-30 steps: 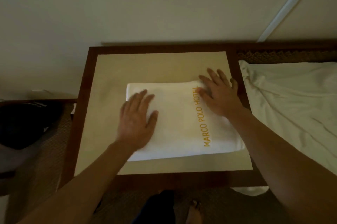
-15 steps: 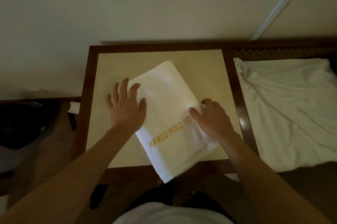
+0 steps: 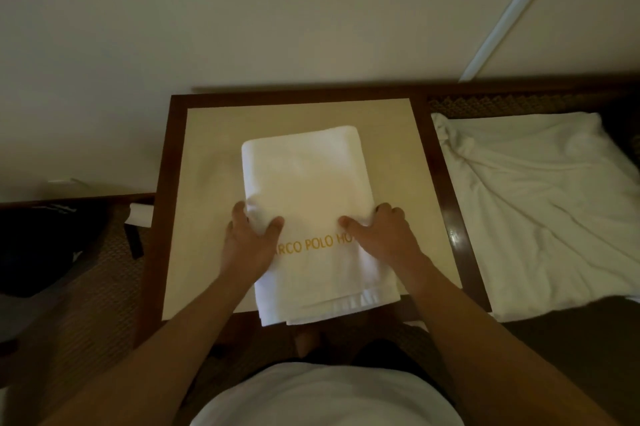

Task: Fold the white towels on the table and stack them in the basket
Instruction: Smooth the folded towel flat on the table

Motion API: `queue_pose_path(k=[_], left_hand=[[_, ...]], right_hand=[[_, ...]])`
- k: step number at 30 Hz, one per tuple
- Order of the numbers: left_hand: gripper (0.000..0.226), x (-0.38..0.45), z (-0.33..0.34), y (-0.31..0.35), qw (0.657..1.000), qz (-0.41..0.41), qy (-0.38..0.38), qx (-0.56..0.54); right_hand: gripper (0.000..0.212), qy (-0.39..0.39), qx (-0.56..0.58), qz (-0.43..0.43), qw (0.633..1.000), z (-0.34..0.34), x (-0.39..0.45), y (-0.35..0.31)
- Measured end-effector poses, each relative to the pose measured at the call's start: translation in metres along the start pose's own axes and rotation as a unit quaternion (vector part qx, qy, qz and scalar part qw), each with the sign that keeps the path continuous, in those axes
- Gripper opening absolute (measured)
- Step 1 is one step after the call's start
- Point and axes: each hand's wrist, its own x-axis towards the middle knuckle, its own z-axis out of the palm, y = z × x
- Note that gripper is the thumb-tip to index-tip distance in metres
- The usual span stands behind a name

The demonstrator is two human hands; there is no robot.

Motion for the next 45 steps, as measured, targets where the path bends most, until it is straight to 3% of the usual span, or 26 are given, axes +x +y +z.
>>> queue_pose_path(k=[3, 6, 9, 15, 20, 24, 30, 39, 45], left_hand=[[0.089, -0.004, 0.003, 0.004, 0.997, -0.033, -0.024, -0.06], [0.085, -0.001, 0.001, 0.002, 0.993, -0.066, -0.024, -0.099], [0.072, -0.001, 0.0, 0.002, 0.988, -0.069, -0.04, -0.132], [0.063, -0.011, 0.012, 0.033, 0.99, 0.016, -0.081, -0.117], [0.066, -0.027, 0.057, 0.086, 0.979, 0.094, -0.152, -0.096], [0.064, -0.053, 0.109, 0.137, 0.961, 0.152, -0.212, -0.086], [0.062, -0.124, 0.21, 0.208, 0.92, 0.233, -0.308, -0.064], [0.061, -0.282, 0.386, 0.277, 0.857, 0.298, -0.421, -0.022], [0.059, -0.377, 0.483, 0.309, 0.804, 0.338, -0.489, 0.008]], right_hand=[[0.077, -0.014, 0.102, 0.042, 0.994, 0.004, 0.003, -0.009], [0.044, -0.053, 0.197, 0.059, 0.977, 0.006, 0.004, -0.008], [0.029, -0.051, 0.229, 0.049, 0.971, 0.011, -0.005, -0.002], [0.034, -0.056, 0.306, 0.025, 0.95, -0.008, -0.019, 0.022], [0.04, 0.046, 0.325, 0.02, 0.944, -0.057, -0.034, 0.068], [0.045, 0.136, 0.352, 0.028, 0.926, -0.103, -0.056, 0.126], [0.05, 0.238, 0.458, 0.074, 0.853, -0.162, -0.099, 0.24], [0.037, 0.348, 0.501, 0.122, 0.783, -0.243, -0.188, 0.43], [0.045, 0.416, 0.523, 0.181, 0.721, -0.277, -0.237, 0.532]])
